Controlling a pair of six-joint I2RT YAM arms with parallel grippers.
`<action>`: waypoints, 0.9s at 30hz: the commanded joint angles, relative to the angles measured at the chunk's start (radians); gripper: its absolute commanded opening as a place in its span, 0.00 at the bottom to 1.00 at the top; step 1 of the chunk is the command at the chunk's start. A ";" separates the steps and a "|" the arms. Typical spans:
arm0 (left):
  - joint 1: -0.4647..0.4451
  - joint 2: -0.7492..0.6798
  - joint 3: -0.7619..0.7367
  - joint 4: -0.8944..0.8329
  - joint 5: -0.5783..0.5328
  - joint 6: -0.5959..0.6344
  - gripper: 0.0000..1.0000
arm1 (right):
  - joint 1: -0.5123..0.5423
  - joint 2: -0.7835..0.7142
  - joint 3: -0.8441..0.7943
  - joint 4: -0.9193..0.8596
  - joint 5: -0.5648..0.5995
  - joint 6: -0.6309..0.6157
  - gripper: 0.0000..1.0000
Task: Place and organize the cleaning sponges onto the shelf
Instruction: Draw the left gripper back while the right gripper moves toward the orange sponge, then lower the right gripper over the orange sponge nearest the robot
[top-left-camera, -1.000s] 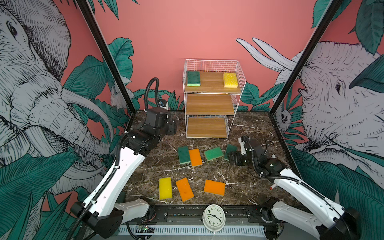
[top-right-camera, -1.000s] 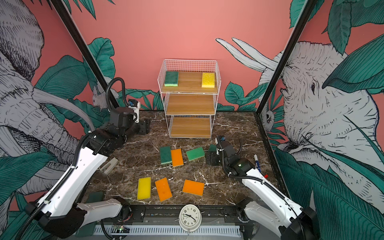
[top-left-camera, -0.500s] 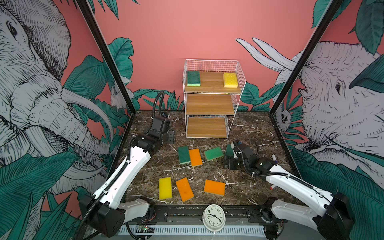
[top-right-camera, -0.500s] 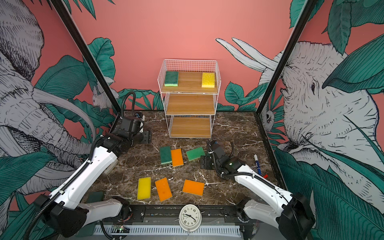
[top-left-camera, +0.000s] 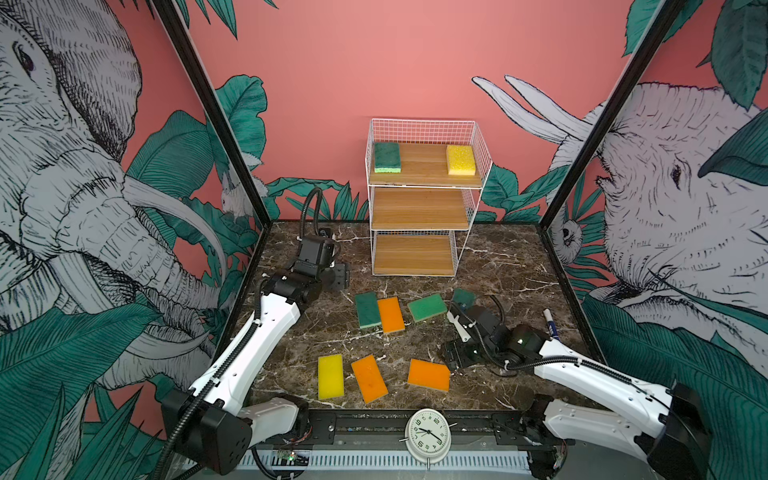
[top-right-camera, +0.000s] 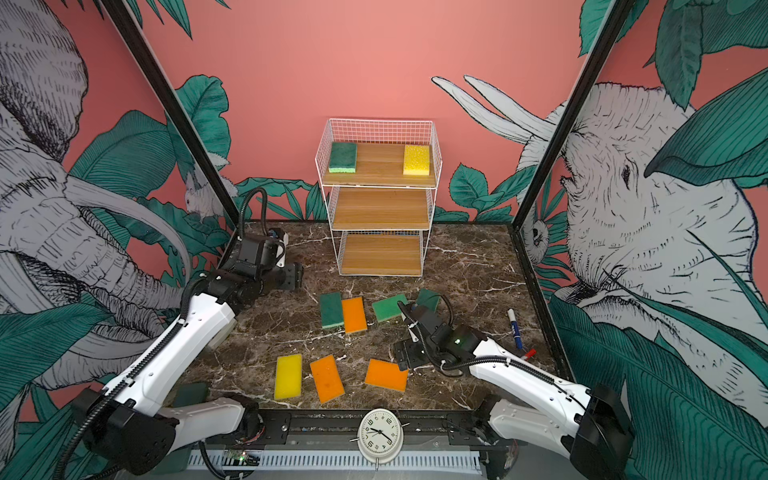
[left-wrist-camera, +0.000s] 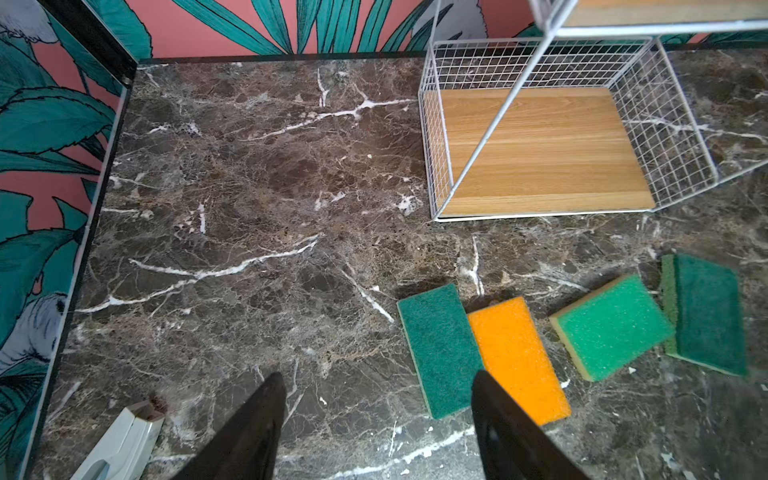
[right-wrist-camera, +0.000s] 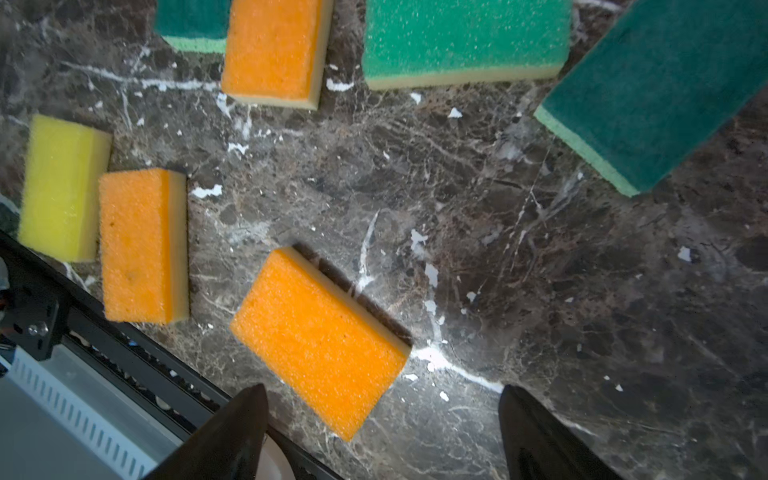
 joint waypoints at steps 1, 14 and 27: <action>0.003 -0.023 -0.020 0.015 0.010 -0.010 0.72 | 0.027 -0.001 -0.015 -0.077 0.022 -0.054 0.89; 0.004 -0.019 -0.010 0.012 -0.018 0.008 0.72 | 0.204 0.060 -0.024 -0.088 0.115 -0.153 0.93; 0.005 -0.002 0.001 0.008 -0.029 0.021 0.73 | 0.226 0.214 -0.003 -0.084 0.015 -0.215 0.94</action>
